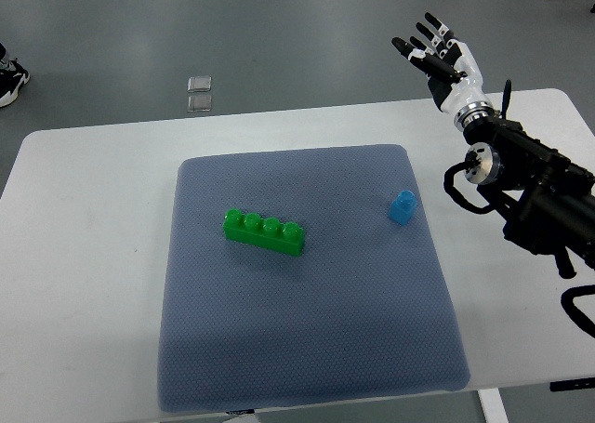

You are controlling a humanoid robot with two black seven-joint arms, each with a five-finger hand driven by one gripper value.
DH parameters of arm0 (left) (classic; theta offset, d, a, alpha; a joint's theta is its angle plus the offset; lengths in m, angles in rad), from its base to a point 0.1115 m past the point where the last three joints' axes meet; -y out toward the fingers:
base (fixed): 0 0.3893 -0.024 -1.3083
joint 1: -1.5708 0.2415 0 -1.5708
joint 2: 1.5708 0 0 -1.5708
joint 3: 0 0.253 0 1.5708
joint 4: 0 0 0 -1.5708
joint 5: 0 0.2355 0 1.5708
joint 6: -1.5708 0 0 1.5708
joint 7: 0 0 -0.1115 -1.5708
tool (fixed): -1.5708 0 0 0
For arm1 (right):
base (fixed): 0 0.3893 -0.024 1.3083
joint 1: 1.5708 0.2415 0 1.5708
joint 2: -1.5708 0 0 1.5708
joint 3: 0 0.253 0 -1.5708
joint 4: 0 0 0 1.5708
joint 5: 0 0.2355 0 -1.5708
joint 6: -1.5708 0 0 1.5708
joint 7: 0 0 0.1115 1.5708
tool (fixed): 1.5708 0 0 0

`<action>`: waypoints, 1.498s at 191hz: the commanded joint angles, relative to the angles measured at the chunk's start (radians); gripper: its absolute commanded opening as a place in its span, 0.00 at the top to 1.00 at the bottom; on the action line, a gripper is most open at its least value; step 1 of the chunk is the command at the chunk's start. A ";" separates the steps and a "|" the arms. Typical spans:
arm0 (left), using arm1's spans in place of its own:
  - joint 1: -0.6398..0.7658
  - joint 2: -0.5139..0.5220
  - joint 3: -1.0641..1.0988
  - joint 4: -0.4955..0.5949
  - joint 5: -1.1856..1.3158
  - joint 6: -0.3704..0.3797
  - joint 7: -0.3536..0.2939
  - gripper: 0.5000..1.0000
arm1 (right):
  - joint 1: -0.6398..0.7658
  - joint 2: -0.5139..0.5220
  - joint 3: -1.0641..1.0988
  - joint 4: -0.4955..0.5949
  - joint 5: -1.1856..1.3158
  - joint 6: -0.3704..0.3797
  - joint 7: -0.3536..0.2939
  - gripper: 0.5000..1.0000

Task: Stack blue block on green block with right hand
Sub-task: 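Swing the right hand over toward the small blue block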

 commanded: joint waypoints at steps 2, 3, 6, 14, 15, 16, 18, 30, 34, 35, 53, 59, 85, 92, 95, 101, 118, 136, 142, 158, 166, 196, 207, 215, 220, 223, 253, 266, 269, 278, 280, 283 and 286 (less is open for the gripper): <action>0.000 0.000 0.000 0.001 0.000 0.000 0.000 0.00 | 0.046 -0.056 -0.142 0.044 -0.179 0.004 -0.042 0.17; 0.000 0.000 0.000 0.001 0.000 0.000 0.000 0.00 | 0.046 -0.056 -0.142 0.044 -0.179 0.004 -0.042 0.17; 0.000 0.000 0.000 0.001 0.000 0.000 0.000 0.00 | 0.056 -0.066 -0.177 0.052 -0.214 0.004 -0.051 0.17; 0.000 0.000 0.000 0.001 0.000 0.000 0.000 0.00 | 0.079 -0.089 -0.246 0.073 -0.287 0.007 -0.059 0.18; 0.000 0.000 0.000 0.001 0.000 0.000 0.000 0.00 | 0.079 -0.089 -0.246 0.073 -0.287 0.007 -0.059 0.18; 0.000 0.000 0.000 0.001 0.000 0.000 0.000 0.00 | 0.085 -0.095 -0.263 0.079 -0.306 0.010 -0.060 0.18; 0.000 0.000 0.000 0.001 0.000 0.000 0.000 0.00 | 0.091 -0.101 -0.280 0.084 -0.324 0.011 -0.060 0.18; 0.000 0.000 0.000 0.001 0.000 0.000 0.000 0.00 | 0.118 -0.141 -0.361 0.116 -0.409 0.017 -0.060 0.17; 0.000 0.000 0.000 0.001 0.000 0.000 0.000 0.00 | 0.131 -0.159 -0.390 0.132 -0.442 0.021 -0.060 0.18; 0.000 0.000 0.000 0.001 0.000 0.000 0.000 0.00 | 0.138 -0.167 -0.406 0.138 -0.456 0.025 -0.060 0.17; 0.000 0.000 0.000 0.001 0.000 0.000 0.000 0.00 | 0.207 -0.244 -0.521 0.225 -0.614 0.082 -0.060 0.18; 0.000 0.000 0.000 0.001 0.000 0.000 0.000 0.00 | 0.229 -0.271 -0.548 0.257 -0.668 0.102 -0.059 0.17; 0.000 0.000 0.000 0.001 0.000 0.000 0.000 0.00 | 0.307 -0.357 -0.628 0.372 -0.910 0.165 -0.050 0.18; 0.000 0.000 0.000 0.001 0.000 0.000 0.000 0.00 | 0.321 -0.368 -0.642 0.391 -0.967 0.186 -0.047 0.18; 0.000 0.000 0.000 0.001 0.000 0.000 0.000 0.00 | 0.329 -0.374 -0.650 0.401 -1.002 0.200 -0.043 0.18; 0.000 0.000 0.000 0.001 0.000 0.000 0.000 0.00 | 0.336 -0.382 -0.654 0.415 -1.047 0.217 -0.042 0.18; 0.000 0.000 0.000 0.001 0.000 0.000 0.000 0.00 | 0.352 -0.391 -0.657 0.443 -1.139 0.240 -0.040 0.18; 0.000 0.000 0.000 0.001 0.000 0.000 0.000 0.00 | 0.364 -0.386 -0.659 0.451 -1.231 0.249 -0.027 0.18; 0.000 0.000 0.000 0.001 0.000 0.000 0.000 0.00 | 0.364 -0.380 -0.659 0.451 -1.277 0.254 -0.017 0.18; 0.000 0.000 0.000 0.001 0.000 0.000 0.000 0.00 | 0.358 -0.374 -0.659 0.454 -1.396 0.257 -0.005 0.17; 0.000 0.000 0.000 0.001 0.000 0.000 0.000 0.00 | 0.358 -0.374 -0.659 0.460 -1.427 0.257 -0.005 0.18; 0.000 0.000 0.000 0.001 0.000 0.000 0.000 0.00 | 0.349 -0.354 -0.676 0.484 -1.450 0.255 -0.007 0.17; 0.000 0.000 0.000 0.001 0.000 0.000 0.000 0.00 | 0.339 -0.340 -0.696 0.483 -1.455 0.246 -0.008 0.18; 0.000 0.000 0.000 0.001 0.000 0.000 0.000 0.00 | 0.330 -0.334 -0.700 0.483 -1.458 0.241 -0.010 0.18; 0.000 0.000 0.000 0.001 0.000 0.000 0.000 0.00 | 0.326 -0.333 -0.700 0.483 -1.458 0.238 -0.011 0.18; 0.000 0.000 0.000 0.001 0.000 0.000 0.000 0.00 | 0.321 -0.331 -0.702 0.483 -1.459 0.235 -0.013 0.18; 0.000 0.000 0.000 0.001 0.000 0.000 0.000 0.00 | 0.290 -0.326 -0.705 0.469 -1.476 0.214 -0.016 0.18; 0.000 0.000 0.000 0.001 0.000 0.000 0.000 0.00 | 0.286 -0.323 -0.706 0.461 -1.478 0.200 -0.017 0.18; 0.000 0.000 0.000 0.001 0.000 0.000 0.000 0.00 | 0.284 -0.323 -0.706 0.455 -1.481 0.197 -0.017 0.18; 0.000 0.000 0.000 0.001 0.000 0.000 0.000 0.00 | 0.283 -0.322 -0.706 0.446 -1.490 0.191 -0.019 0.19; 0.000 0.000 0.000 0.001 0.000 0.000 0.000 0.00 | 0.281 -0.322 -0.706 0.443 -1.492 0.189 -0.020 0.18; 0.000 0.000 0.000 0.001 0.000 0.000 0.000 0.00 | 0.280 -0.322 -0.706 0.440 -1.495 0.188 -0.020 0.19; 0.000 0.000 0.000 0.001 0.000 0.000 0.000 0.00 | 0.275 -0.322 -0.706 0.434 -1.498 0.183 -0.022 0.19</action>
